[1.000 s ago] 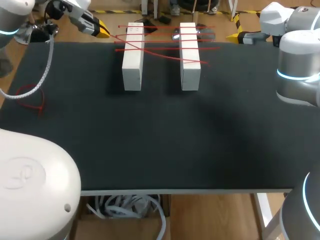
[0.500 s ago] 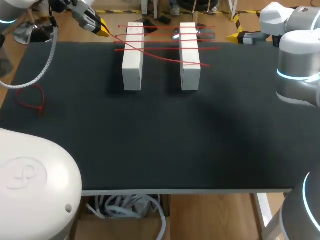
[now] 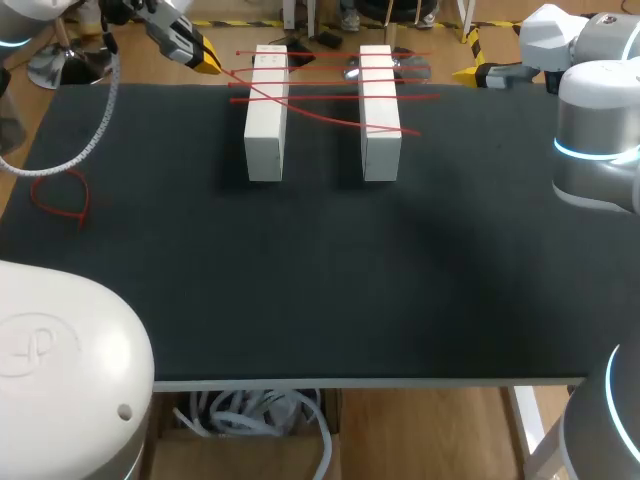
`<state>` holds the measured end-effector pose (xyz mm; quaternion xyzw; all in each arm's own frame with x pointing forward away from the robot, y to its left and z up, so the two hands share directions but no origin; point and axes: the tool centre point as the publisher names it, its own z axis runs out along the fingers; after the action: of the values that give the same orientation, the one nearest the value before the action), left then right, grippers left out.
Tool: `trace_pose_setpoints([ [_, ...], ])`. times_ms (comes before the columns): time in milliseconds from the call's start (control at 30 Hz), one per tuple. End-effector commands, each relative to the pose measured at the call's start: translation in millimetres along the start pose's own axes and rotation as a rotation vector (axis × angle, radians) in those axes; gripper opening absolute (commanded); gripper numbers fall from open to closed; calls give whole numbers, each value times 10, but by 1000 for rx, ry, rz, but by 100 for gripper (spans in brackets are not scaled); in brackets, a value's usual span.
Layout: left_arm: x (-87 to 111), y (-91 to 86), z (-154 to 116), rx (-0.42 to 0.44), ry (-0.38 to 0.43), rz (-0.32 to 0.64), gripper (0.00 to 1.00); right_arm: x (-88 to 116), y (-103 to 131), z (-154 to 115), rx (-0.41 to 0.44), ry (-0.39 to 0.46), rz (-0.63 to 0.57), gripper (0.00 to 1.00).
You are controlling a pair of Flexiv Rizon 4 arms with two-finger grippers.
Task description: Grab the tape and strap the tape.
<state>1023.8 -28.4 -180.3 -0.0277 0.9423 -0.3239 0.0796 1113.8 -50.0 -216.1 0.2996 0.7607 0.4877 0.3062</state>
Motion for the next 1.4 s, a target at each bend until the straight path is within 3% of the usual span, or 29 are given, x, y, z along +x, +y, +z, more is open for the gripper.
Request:
trace_pose_setpoints([
  [33, 14, 7, -12, -6, 2, 2, 0, 0, 0, 0, 0, 0, 0, 100],
  [1400, -16, -1, -28, 12, -9, 17, 0, 0, 0, 0, 0, 0, 0, 100],
])
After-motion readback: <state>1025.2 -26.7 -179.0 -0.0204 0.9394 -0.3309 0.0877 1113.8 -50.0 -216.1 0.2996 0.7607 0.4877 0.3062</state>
